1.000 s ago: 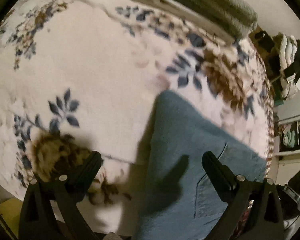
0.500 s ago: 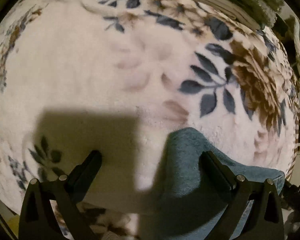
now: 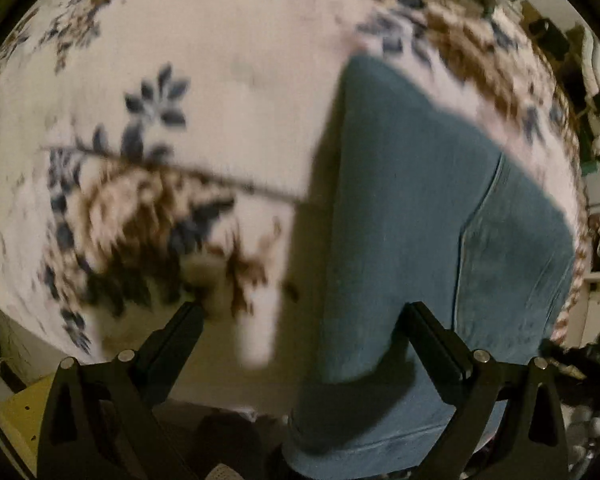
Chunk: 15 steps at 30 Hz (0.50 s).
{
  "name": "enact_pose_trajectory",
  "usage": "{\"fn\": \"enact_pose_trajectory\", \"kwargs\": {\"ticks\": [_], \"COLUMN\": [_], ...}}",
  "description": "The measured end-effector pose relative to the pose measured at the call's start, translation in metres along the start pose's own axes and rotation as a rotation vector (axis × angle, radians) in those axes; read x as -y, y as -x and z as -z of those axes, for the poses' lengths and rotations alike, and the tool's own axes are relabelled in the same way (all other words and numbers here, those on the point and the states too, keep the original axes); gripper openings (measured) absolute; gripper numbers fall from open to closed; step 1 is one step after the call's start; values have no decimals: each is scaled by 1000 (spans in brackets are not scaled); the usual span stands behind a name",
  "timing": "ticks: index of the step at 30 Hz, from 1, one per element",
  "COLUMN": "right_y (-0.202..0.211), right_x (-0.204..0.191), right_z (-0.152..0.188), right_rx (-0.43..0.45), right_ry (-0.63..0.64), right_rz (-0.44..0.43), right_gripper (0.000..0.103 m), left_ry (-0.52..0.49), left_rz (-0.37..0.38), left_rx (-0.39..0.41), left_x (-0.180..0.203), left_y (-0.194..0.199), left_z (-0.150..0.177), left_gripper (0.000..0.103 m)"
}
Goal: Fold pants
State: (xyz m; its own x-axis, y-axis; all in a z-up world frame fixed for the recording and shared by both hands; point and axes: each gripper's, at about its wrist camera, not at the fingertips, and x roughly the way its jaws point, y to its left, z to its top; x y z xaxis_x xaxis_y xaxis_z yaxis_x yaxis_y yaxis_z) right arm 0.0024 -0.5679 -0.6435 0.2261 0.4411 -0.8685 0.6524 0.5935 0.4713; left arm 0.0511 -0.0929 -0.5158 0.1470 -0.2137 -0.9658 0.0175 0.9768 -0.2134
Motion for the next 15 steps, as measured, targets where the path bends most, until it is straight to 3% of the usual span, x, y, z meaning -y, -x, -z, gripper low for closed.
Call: {"fn": "enact_pose_trajectory", "kwargs": {"ticks": [4,7,8,10,11,13,15], "right_y": [25,32,27,14,8,6,21], "right_x": [-10,-3,-1,9,15,27,21], "right_z": [18,20,17,10,7,8,19], "right_rx": [77,73,71,63,24,-38,-13], "right_ry": [37,41,36,49,33,-51,-11], "right_rz": [61,104,138,256,239,115,70], "right_gripper": [13,11,0,0,1,1,9], "left_ry": [-60,-75,-85,-85,-71,-36,-14], "left_rz": [-14,2,-3,6,20,39,71], "left_rx": [9,-25,-27,-39,-53,-65,-51], "left_x": [0,1,1,0,-2,3,-5], "left_y": [-7,-15,-17,-19,-19,-19,-10], "left_z": [1,-8,-11,-16,-17,-29,-27], "left_gripper": [103,103,103,103,103,103,103]}}
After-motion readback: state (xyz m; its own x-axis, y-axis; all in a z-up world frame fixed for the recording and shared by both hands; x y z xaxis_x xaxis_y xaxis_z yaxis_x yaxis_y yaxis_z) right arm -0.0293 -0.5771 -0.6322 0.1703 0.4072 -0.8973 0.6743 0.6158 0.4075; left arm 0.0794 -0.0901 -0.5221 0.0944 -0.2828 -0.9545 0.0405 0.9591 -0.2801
